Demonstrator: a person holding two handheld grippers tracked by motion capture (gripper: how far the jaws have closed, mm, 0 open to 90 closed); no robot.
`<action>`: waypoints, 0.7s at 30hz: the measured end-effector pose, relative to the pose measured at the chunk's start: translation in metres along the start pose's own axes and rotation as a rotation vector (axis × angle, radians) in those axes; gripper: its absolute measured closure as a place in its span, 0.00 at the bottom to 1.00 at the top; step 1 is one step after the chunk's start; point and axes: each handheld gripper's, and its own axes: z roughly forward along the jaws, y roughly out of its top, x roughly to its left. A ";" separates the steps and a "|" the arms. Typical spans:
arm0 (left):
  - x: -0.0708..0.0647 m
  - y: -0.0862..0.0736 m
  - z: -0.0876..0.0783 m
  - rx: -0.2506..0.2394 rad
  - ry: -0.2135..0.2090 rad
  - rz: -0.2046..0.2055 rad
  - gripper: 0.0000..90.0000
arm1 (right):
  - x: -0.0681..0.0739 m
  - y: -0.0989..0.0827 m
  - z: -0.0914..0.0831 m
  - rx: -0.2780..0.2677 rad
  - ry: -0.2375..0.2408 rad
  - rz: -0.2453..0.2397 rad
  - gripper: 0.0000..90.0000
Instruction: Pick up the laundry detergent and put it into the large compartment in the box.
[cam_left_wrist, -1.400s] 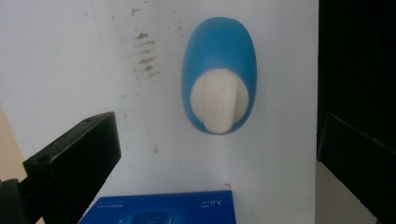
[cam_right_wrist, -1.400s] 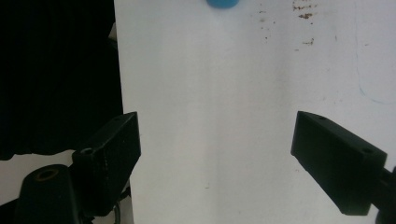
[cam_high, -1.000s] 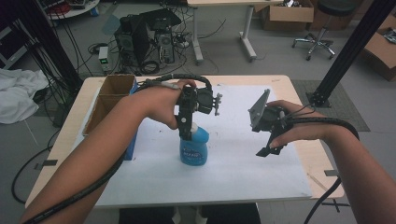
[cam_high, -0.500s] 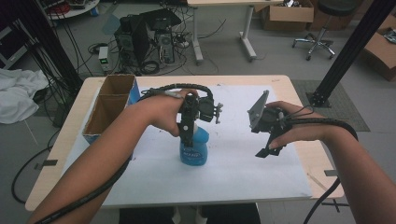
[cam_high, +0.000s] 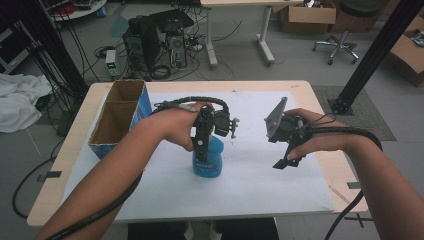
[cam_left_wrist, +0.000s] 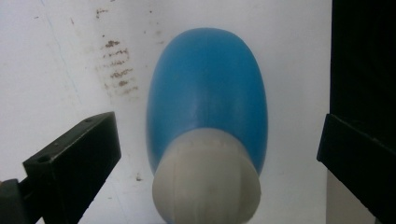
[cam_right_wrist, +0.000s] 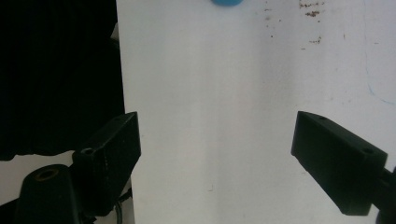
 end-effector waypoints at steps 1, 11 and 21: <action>0.000 0.001 0.001 0.005 -0.004 0.003 0.00 | 0.000 0.000 0.000 0.000 0.000 -0.001 0.18; -0.001 0.002 0.010 0.023 0.018 -0.005 0.00 | 0.000 0.000 0.001 -0.001 0.000 0.001 0.18; 0.000 -0.001 0.017 0.006 0.038 -0.015 0.00 | 0.001 -0.001 0.003 -0.002 0.001 0.000 0.18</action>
